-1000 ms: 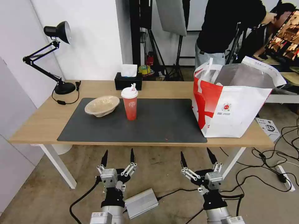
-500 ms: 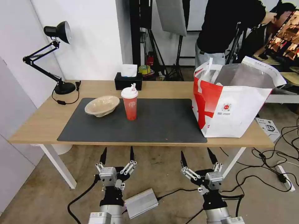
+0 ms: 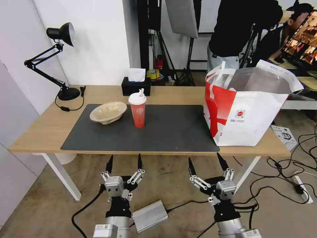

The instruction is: Pick up the trash from the table and place it into the takeout bag.

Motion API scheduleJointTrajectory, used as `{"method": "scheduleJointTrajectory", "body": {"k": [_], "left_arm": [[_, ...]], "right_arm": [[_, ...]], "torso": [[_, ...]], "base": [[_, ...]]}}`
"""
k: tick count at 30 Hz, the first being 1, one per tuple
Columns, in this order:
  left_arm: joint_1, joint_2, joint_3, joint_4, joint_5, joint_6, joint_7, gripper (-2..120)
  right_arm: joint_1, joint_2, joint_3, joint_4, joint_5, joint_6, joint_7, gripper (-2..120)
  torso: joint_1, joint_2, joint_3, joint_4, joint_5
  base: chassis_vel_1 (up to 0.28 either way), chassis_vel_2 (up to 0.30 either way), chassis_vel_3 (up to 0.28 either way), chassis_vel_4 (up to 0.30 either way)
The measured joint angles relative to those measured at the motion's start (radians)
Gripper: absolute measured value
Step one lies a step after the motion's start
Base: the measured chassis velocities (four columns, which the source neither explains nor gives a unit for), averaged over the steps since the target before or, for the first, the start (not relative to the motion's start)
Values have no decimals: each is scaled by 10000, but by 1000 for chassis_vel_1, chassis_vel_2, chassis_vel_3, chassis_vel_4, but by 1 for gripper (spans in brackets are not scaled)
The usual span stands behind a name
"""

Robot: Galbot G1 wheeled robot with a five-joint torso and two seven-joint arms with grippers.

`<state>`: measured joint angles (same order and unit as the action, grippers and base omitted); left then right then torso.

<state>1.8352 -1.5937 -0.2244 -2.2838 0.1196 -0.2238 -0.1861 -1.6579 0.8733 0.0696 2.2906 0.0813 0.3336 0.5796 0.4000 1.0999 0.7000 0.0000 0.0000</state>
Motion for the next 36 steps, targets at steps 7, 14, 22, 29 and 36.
{"method": "scheduleJointTrajectory", "body": {"k": [7,14,22,29,36], "left_arm": [[-34,2,-6,38,-100,2,-6,100],[-75,1,-31,70,-200,41,-5,100],[-71,-18,-162,90,-206,52,3,100],[-51,-23,-405,62,-241,52,10,100],[45,-23,-555,-13,-248,41,12,100]], "right_arm": [[404,-148,13,131,652,8,-520,100],[1335,-680,-234,178,1847,244,-1680,100],[3182,-1220,-804,8,3188,38,-2972,100],[5134,-1283,-1834,-263,4413,-576,-3695,100],[7401,-1275,-3227,-815,5073,-1022,-3863,100]], "torso": [[0,0,0,-1,0],[0,0,0,0,0],[1,0,0,0,-2],[1,-1,0,-1,-1],[1,0,1,1,-2]], "base": [[0,0,0,0],[0,0,0,0],[0,0,0,0],[0,0,0,0],[0,0,0,0]]}}
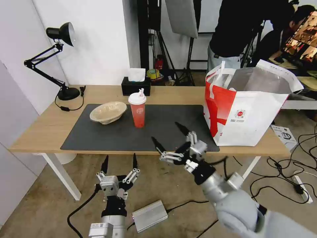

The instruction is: Pick up the trash from the table and place it into the takeout bag.

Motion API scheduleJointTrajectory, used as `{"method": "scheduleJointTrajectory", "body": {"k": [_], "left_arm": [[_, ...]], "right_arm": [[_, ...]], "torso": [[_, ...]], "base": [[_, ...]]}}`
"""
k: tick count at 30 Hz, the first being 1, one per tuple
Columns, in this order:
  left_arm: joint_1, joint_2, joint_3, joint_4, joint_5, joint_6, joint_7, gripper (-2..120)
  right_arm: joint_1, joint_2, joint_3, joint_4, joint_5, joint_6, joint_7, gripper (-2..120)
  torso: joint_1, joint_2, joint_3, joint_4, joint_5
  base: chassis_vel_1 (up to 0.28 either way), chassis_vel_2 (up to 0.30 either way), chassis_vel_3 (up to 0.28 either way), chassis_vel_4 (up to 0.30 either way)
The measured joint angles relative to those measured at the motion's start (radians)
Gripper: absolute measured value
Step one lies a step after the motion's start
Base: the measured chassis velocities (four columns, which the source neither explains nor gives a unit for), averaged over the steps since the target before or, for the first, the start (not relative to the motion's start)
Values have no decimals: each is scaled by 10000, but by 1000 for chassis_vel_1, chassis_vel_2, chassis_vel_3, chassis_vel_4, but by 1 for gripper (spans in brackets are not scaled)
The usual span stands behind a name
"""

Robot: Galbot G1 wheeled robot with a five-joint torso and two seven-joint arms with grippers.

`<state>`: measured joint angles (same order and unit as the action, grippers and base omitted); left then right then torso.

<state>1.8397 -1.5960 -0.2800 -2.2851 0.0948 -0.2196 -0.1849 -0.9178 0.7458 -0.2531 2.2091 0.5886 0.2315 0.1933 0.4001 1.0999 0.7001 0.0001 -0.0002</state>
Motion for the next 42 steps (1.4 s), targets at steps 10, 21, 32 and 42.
{"method": "scheduleJointTrajectory", "body": {"k": [10,21,32,42], "left_arm": [[121,4,-58,-68,-38,-39,31,100],[193,7,84,40,6,-65,44,100],[244,12,69,47,24,-83,54,100],[293,18,-67,-8,30,-77,80,100]], "right_arm": [[2012,809,-1325,-1329,127,-447,356,100],[2877,1865,-1860,-2599,52,-1339,1409,100],[3405,2557,-1845,-3137,921,-2408,2355,100],[4109,3068,-2035,-3819,1627,-2706,2366,100]], "torso": [[0,0,0,-1,0],[0,0,-1,-1,1],[0,0,-1,0,0],[-1,0,-1,-1,1]], "base": [[0,0,0,0],[0,0,0,0],[0,0,0,0],[0,0,0,0]]}}
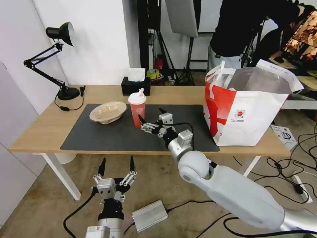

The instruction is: Pick up the trash from the table and place it into the takeout bag.

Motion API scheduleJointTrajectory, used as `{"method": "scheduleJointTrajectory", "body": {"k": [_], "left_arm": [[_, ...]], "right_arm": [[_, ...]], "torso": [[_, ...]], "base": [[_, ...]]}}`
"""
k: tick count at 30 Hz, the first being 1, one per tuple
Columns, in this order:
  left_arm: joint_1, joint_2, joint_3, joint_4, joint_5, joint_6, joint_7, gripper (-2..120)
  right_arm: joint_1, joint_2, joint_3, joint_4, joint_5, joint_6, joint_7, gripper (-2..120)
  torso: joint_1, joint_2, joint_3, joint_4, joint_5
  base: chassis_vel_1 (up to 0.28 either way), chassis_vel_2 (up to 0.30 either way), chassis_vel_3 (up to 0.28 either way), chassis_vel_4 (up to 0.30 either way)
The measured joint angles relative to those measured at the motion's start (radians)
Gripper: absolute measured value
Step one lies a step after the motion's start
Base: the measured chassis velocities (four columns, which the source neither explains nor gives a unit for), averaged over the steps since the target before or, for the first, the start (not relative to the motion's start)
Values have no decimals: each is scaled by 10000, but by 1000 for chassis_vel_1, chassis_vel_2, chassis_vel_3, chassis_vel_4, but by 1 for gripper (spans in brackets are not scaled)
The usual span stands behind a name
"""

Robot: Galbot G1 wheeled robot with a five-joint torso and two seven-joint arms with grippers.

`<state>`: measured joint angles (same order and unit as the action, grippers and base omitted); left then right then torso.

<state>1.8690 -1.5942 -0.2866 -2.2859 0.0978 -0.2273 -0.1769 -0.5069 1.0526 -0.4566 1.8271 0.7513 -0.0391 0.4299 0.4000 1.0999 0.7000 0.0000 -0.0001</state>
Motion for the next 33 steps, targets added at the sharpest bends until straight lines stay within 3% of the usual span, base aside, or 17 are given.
{"method": "scheduleJointTrajectory", "body": {"k": [33], "left_arm": [[49,-3,-43,130,14,-163,17,100]], "right_arm": [[1024,2099,-304,-3525,-12,-236,-424,100]], "torso": [[0,0,0,0,0]], "base": [[0,0,0,0]]}}
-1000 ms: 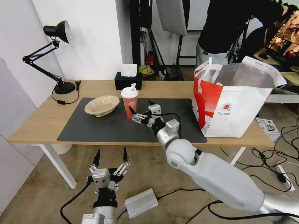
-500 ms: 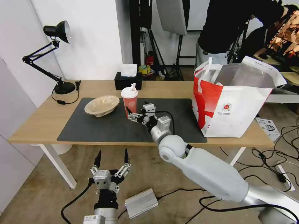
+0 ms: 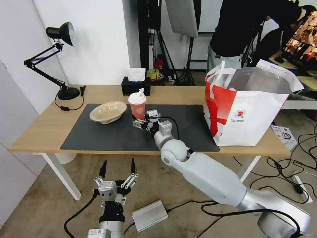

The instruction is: Pick up the trash from the table and place it into the takeout bag.

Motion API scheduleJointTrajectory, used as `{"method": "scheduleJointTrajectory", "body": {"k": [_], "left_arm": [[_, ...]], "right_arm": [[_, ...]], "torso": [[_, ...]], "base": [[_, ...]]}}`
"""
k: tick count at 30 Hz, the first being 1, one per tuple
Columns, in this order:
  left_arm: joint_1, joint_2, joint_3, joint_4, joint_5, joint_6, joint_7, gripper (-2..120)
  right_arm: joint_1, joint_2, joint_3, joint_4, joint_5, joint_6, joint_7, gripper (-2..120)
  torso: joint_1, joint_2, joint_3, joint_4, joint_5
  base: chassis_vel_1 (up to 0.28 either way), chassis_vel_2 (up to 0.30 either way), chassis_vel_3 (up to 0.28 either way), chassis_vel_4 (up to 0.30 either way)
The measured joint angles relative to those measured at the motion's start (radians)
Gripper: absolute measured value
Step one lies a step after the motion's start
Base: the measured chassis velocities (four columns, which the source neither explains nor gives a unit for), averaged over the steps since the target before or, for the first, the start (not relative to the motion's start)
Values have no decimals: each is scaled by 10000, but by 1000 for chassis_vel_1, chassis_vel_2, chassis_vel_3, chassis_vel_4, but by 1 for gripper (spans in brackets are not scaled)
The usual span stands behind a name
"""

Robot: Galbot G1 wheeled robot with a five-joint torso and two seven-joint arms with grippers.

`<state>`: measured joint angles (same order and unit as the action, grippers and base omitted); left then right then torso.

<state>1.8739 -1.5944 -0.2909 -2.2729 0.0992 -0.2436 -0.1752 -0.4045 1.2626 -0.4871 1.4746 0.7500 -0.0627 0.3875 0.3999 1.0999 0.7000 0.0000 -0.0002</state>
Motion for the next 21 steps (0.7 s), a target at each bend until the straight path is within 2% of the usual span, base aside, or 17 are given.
{"method": "scheduleJointTrajectory", "body": {"k": [9,21], "left_arm": [[-107,3,37,142,-48,-2,0,100],[-165,6,29,166,-75,29,-186,100]], "right_arm": [[392,421,41,-973,-124,123,-281,100],[524,574,51,-1403,-3,317,-714,100]], "torso": [[0,1,0,0,0],[0,1,0,0,1]], "base": [[0,0,0,0],[0,0,0,0]]}}
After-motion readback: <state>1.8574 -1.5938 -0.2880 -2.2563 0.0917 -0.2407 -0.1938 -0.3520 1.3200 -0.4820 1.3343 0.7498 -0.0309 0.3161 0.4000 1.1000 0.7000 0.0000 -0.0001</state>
